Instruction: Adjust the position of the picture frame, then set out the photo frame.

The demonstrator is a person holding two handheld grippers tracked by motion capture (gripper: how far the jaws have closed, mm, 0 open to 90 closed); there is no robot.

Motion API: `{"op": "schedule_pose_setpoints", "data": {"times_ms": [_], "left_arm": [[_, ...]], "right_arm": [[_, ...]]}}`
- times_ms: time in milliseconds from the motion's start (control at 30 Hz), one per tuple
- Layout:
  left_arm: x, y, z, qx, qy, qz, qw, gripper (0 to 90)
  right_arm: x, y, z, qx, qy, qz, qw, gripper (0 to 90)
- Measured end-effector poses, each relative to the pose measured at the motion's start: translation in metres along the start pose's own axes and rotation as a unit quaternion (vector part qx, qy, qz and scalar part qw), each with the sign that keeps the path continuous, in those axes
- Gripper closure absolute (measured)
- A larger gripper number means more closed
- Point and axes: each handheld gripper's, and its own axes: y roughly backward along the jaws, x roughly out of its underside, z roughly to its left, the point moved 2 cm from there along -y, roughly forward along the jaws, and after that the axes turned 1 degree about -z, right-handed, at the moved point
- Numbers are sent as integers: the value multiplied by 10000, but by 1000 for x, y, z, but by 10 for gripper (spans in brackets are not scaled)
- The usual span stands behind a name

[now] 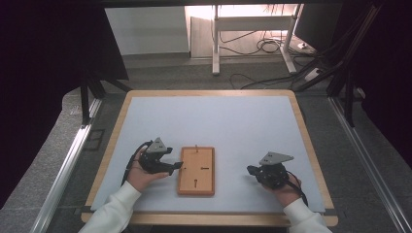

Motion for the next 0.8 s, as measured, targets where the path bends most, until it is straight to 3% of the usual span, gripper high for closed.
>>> {"op": "schedule_pose_setpoints", "data": {"times_ms": [167,200,233,267,300,400,600,667,800], "left_arm": [[0,-1,-1,15,-30,7,10000,266],[0,-1,-1,14,-35,10,10000,266],[0,-1,-1,12,-30,6,10000,266],[0,-1,-1,13,-25,1,10000,266],[0,-1,-1,12,-24,0,10000,266],[1,-1,-1,34,-51,-32,10000,265],[-3,-5,-5,110,-188,-107,9997,266],[-4,-7,-5,294,-175,-117,9993,270],[-8,-9,-4,371,-209,-164,9990,282]], "right_arm": [[0,-1,2,-47,90,0,9999,790],[-1,-2,4,13,150,-39,9999,617],[-1,-2,4,13,150,-39,9999,617],[0,-3,4,117,147,-58,9998,530],[0,-3,4,117,147,-58,9998,530],[-1,-4,6,153,106,-157,9997,420],[-2,-4,6,197,41,-193,9996,350],[-1,-5,8,165,27,-171,9997,333],[1,-6,10,194,86,-122,9997,328]]}}
